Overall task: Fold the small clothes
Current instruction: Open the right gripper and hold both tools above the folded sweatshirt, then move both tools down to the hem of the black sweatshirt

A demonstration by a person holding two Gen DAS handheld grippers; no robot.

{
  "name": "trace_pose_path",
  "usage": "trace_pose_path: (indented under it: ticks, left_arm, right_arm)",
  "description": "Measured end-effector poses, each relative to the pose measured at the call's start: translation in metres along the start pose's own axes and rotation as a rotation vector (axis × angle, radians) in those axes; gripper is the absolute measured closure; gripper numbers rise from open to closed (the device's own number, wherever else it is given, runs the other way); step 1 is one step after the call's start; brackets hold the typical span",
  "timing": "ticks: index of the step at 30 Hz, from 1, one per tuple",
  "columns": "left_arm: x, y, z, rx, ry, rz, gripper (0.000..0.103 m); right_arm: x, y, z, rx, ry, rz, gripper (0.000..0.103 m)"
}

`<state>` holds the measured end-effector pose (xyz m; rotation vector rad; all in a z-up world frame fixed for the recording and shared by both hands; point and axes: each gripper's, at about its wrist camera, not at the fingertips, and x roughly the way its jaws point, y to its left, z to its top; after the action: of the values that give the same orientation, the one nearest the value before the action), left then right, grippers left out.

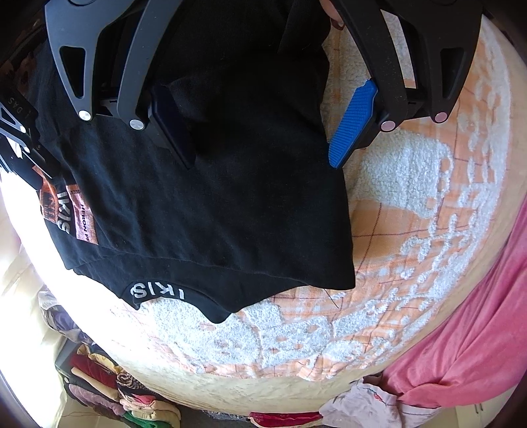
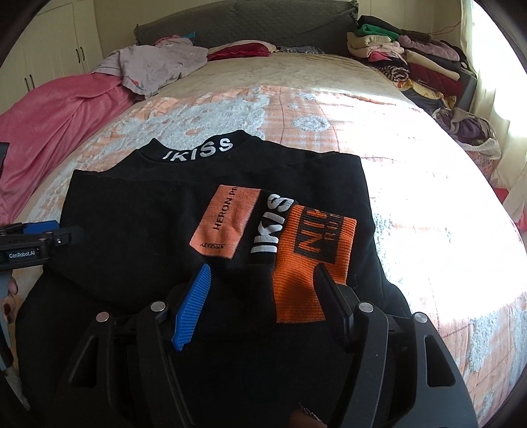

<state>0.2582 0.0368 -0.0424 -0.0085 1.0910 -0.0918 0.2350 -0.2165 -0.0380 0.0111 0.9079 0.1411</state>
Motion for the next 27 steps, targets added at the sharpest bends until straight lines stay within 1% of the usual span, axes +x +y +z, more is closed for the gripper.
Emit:
trace_pose_path:
  ticks: [4,5,8,9,11,14,15,17,22,27]
  left_arm:
    - [-0.003,0.001,0.000,-0.002,-0.003,0.002,0.027]
    - [-0.004,0.002,0.000,-0.003,-0.006,0.003,0.027]
    - [-0.007,0.002,0.001,-0.007,-0.017,0.006,0.027]
    - [-0.009,0.003,0.002,-0.010,-0.025,0.006,0.027]
    - [-0.014,0.004,0.002,-0.018,-0.041,0.003,0.025]
    - [-0.020,0.007,0.002,-0.029,-0.059,0.003,0.023]
    - [-0.022,0.008,0.002,-0.030,-0.064,0.006,0.022]
    - [-0.026,0.009,0.003,-0.036,-0.078,0.016,0.018]
    - [-0.032,0.015,0.003,-0.066,-0.097,0.013,0.010]
    - [-0.034,0.012,0.002,-0.057,-0.101,0.024,0.010]
  right_arm:
    - [-0.005,0.004,0.001,0.002,-0.014,0.009,0.032]
    - [-0.006,0.005,0.001,0.006,-0.017,0.011,0.029]
    - [-0.011,0.006,0.002,0.022,-0.025,0.026,0.029]
    - [-0.012,0.006,0.002,0.027,-0.027,0.031,0.023]
    - [-0.016,0.005,0.002,0.034,-0.038,0.035,0.016]
    - [-0.021,0.005,0.002,0.039,-0.048,0.035,0.016]
    - [-0.023,0.005,0.003,0.042,-0.051,0.035,0.014]
    - [-0.026,0.004,0.002,0.049,-0.064,0.034,0.007]
    - [-0.033,0.001,0.003,0.067,-0.082,0.033,0.006]
    - [-0.042,-0.002,0.004,0.084,-0.109,0.039,0.005]
